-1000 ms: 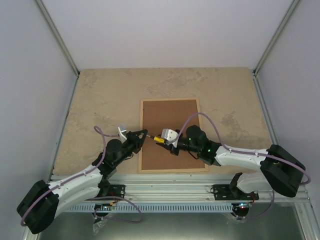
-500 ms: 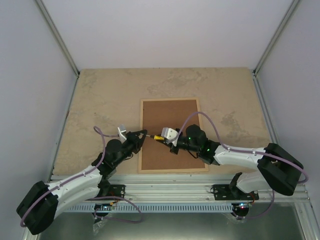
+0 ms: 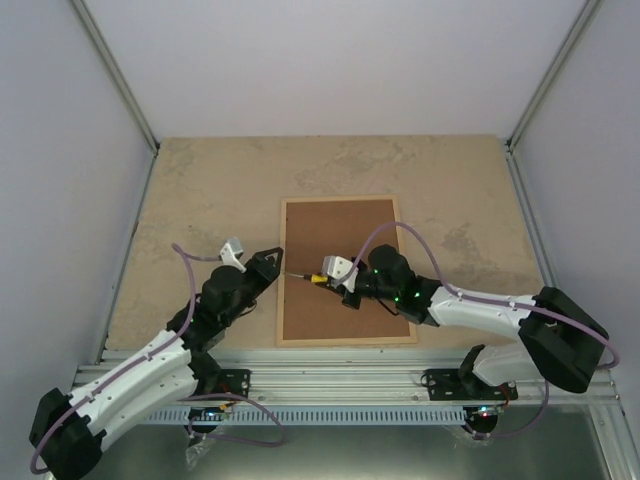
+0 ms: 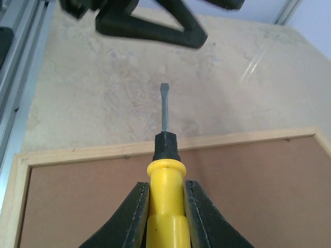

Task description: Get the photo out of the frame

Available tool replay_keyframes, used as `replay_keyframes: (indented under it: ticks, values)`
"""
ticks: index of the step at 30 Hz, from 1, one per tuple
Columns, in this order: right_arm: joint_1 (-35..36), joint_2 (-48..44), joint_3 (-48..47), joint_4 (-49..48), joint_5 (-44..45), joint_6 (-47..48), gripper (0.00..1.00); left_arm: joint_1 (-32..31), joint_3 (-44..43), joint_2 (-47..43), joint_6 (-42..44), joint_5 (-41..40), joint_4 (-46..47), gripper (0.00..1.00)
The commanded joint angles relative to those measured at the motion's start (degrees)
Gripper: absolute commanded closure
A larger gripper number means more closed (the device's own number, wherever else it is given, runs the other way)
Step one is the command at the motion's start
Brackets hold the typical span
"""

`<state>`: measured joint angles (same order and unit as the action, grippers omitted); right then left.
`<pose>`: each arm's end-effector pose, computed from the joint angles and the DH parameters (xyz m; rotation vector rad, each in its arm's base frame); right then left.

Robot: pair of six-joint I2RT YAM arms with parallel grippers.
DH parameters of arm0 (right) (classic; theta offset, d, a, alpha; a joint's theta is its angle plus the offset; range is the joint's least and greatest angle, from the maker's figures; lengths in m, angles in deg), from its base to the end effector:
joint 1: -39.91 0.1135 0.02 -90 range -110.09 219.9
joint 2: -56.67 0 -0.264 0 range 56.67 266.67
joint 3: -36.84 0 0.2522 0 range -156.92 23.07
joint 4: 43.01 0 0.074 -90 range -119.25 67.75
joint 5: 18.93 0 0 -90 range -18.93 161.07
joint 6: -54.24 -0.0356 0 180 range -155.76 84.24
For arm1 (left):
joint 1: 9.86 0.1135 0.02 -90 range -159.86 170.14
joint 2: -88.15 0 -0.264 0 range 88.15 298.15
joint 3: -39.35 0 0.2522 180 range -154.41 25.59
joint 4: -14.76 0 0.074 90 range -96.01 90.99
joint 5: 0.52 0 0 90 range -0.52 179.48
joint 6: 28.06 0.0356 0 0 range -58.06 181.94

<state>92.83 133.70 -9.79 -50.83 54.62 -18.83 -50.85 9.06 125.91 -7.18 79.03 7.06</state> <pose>0.1596 0.2280 0.2016 -1.3055 1.5322 0.6884 0.1300 -0.1044 0.2138 -0.6204 1.9017 -1.1467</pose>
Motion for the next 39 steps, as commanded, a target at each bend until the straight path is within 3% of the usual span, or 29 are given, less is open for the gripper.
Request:
replay_keyframes:
  ticks: [1,8,23,39]
  values:
    - [-0.6,1.4,-2.0,6.3,-3.0,1.4,1.00,1.5,-3.2,0.5,11.5,-6.2,-15.0,0.52]
    - [-2.8,6.9,-5.1,11.9,-10.3,1.3,0.99,8.5,0.8,3.6,15.3,2.9,-14.4,0.52]
    - [-4.1,17.2,-10.0,16.6,-14.3,2.1,0.99,8.8,7.6,16.9,13.4,15.4,-0.5,0.56]
    - [-4.4,22.9,-13.0,16.4,-15.1,1.6,1.00,8.8,8.9,19.5,13.4,15.7,2.0,0.67]
